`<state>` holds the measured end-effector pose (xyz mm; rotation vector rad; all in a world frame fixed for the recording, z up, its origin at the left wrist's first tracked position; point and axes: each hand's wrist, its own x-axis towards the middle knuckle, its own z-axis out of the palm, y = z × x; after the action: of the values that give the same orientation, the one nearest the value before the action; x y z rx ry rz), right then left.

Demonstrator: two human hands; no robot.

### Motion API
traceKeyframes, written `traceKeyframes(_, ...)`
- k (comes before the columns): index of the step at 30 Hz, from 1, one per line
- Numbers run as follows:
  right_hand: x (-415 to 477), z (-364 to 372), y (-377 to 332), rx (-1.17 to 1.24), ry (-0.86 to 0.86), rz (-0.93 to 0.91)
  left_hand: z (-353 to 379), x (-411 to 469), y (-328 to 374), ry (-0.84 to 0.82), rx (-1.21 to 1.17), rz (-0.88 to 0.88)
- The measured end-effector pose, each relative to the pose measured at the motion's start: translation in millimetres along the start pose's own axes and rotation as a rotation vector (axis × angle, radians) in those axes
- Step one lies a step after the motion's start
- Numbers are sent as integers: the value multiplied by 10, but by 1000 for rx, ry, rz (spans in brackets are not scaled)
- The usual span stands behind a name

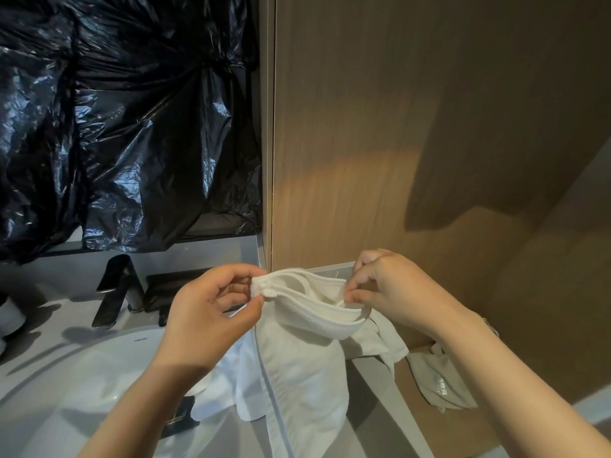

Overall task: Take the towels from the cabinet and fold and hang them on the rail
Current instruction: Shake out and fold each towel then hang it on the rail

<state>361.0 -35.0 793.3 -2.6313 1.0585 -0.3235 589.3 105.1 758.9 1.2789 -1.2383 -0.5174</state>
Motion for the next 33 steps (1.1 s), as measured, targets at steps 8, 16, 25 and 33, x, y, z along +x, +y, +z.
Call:
traceKeyframes(8, -98, 5, 112, 207, 370, 220, -35, 12, -27, 21, -3, -18)
traceKeyframes(16, -249, 55, 109, 358, 328, 21, -12, 103, -19, 36, -15, -19)
traceKeyframes(25, -351, 56, 265, -150, 202, -129, -25, 291, 26, 63, 11, -32)
traceKeyframes(33, -116, -384, 103, 218, 522, -98, -121, 635, 364, 52, 7, 54)
